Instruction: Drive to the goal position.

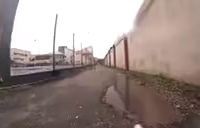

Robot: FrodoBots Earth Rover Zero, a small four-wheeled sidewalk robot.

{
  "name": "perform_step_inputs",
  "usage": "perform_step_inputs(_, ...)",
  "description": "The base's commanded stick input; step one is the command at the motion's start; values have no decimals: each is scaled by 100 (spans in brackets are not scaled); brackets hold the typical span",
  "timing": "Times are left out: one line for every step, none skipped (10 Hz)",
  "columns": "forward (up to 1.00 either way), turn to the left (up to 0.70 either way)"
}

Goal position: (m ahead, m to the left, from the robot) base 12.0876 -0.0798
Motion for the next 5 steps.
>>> perform_step_inputs(70, 8)
perform_step_inputs(70, 8)
perform_step_inputs(70, 8)
perform_step_inputs(70, 8)
perform_step_inputs(70, 8)
